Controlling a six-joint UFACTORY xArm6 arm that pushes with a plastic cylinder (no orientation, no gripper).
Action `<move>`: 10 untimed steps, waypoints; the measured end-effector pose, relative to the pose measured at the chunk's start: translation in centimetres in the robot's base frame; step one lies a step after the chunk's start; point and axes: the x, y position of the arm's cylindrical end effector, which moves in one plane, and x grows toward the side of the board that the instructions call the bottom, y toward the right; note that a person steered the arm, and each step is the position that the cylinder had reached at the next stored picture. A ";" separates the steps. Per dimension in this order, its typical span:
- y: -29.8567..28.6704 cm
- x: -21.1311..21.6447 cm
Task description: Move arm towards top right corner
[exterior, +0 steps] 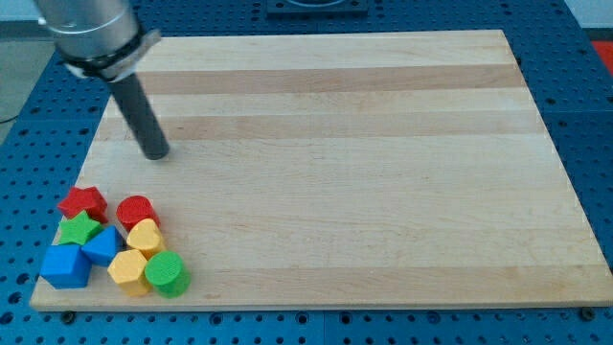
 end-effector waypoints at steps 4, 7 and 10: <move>22.5 -1.6; 30.7 -10.1; 33.7 -13.0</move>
